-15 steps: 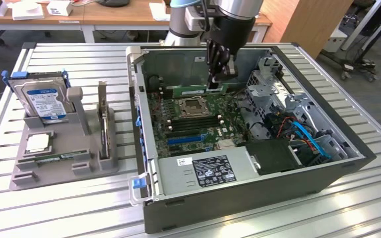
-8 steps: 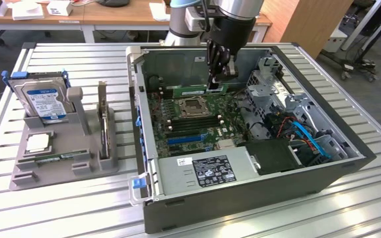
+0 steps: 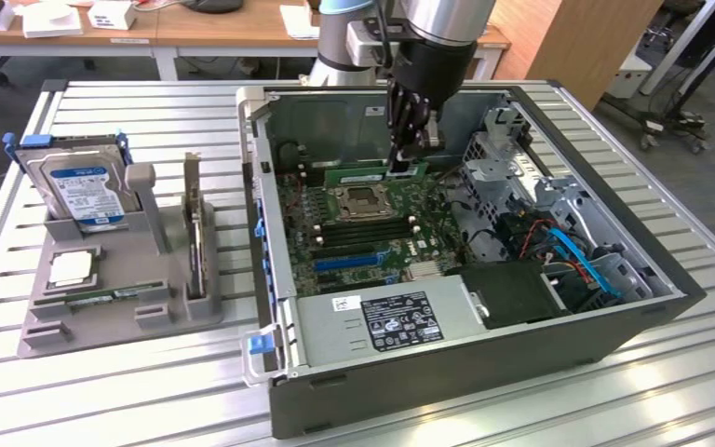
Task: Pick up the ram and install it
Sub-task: 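Insert the ram into the slot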
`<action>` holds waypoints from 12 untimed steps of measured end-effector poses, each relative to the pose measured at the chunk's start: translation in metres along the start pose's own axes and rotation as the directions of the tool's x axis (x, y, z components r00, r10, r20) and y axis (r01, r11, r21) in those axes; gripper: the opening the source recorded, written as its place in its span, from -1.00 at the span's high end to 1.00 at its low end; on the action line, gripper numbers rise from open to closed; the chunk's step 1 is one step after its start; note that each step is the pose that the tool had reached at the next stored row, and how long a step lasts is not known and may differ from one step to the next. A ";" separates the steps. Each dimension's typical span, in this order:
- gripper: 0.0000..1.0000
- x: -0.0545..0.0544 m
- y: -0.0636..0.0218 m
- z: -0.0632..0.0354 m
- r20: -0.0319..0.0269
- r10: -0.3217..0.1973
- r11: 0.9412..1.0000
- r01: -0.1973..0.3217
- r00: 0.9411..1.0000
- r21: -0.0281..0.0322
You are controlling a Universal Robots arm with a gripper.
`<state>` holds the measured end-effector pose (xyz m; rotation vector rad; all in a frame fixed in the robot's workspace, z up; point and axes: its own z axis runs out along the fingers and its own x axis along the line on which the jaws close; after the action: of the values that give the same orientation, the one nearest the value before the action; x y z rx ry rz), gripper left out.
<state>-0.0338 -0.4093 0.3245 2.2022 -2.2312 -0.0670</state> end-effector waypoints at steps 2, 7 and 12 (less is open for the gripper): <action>0.79 0.000 -0.0001 0.0019 0.000 0.002 1.000 -0.002 1.000 0.000; 0.79 0.000 -0.0002 0.0070 0.000 0.005 1.000 -0.005 1.000 0.000; 0.79 0.000 -0.0004 0.0129 0.000 0.006 1.000 -0.006 1.000 0.000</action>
<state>-0.0338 -0.4093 0.3115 2.1952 -2.2384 -0.0671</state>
